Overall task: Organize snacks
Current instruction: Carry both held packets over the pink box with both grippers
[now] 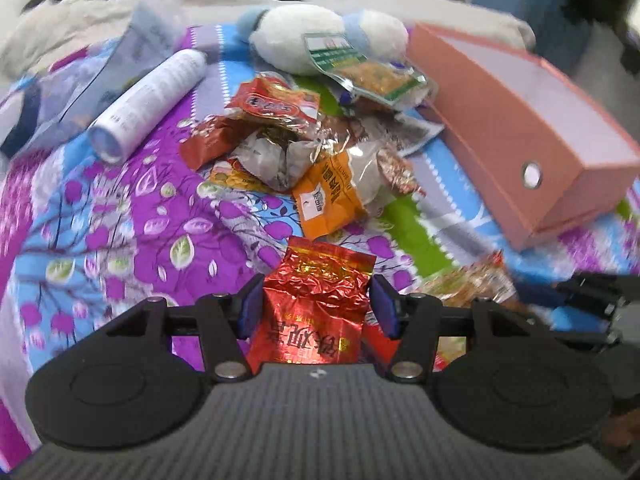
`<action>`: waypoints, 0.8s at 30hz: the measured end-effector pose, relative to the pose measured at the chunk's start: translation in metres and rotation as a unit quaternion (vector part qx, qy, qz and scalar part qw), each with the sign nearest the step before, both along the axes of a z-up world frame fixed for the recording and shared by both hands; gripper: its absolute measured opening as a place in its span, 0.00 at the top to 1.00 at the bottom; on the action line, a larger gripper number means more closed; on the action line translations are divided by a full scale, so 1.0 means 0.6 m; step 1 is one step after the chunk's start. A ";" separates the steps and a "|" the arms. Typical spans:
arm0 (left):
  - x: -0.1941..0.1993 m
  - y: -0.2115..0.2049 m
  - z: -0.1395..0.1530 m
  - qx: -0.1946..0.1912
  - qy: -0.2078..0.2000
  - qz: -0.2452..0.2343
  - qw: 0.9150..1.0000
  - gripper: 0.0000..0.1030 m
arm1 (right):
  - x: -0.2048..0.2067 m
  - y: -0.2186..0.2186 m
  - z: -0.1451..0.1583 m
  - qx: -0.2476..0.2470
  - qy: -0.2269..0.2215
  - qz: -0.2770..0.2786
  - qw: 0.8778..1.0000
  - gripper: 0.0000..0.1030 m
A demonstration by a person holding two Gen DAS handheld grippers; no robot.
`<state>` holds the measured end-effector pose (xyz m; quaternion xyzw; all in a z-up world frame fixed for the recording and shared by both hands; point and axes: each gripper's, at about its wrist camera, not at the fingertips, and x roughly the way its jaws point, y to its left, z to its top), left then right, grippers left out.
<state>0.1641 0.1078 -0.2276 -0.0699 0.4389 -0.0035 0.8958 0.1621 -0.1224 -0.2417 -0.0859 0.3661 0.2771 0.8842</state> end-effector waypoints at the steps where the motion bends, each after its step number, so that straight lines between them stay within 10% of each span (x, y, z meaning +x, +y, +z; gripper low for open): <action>1: -0.006 0.001 0.004 -0.010 -0.003 0.012 1.000 0.40 | -0.001 0.000 0.002 0.001 0.001 0.001 1.000 0.71; 24: -0.075 -0.058 0.183 -0.064 -0.063 0.075 0.993 0.40 | -0.047 -0.069 0.170 0.059 -0.066 -0.047 0.995 0.73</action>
